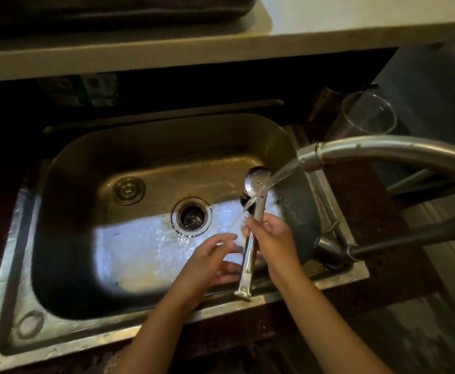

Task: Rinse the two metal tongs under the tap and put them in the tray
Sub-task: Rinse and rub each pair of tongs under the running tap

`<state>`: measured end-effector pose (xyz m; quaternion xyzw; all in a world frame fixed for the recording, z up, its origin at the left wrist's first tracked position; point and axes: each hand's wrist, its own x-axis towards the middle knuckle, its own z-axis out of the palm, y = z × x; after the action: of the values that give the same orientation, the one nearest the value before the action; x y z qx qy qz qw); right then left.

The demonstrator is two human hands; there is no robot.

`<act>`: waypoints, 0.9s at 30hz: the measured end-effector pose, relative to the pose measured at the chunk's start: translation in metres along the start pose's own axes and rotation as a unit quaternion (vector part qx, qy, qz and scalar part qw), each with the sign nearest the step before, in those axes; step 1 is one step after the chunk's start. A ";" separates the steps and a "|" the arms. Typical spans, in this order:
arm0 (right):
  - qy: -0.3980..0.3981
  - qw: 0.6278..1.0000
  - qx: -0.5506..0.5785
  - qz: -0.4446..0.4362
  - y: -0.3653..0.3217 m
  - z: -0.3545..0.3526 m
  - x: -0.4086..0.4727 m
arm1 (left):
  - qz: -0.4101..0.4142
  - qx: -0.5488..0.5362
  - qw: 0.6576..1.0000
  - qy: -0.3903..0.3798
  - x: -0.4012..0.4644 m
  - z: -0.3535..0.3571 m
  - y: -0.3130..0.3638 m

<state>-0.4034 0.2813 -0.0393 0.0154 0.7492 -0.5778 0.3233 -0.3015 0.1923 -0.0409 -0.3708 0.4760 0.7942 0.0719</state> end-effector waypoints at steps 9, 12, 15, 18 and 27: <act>0.030 0.994 -0.062 -0.079 0.003 0.019 -0.009 | 0.077 0.085 0.992 0.049 -0.019 -0.007 0.001; 0.039 0.947 -0.248 -0.199 0.005 0.005 -0.013 | 0.056 0.061 0.996 0.041 -0.024 -0.021 0.004; 0.001 0.882 -0.370 -0.293 0.003 -0.011 -0.020 | 0.063 0.049 0.996 0.025 -0.030 -0.035 0.011; -0.024 0.839 -0.408 -0.360 0.002 -0.016 -0.026 | 0.066 0.030 0.997 0.023 -0.039 -0.047 0.016; -0.067 0.733 -0.593 -0.327 -0.030 -0.022 0.022 | 0.054 0.089 0.994 0.043 -0.058 -0.047 0.030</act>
<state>-0.4431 0.2833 -0.0217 -0.4640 0.8750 -0.0864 0.1077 -0.2496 0.1526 0.0055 -0.3704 0.5667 0.7349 0.0410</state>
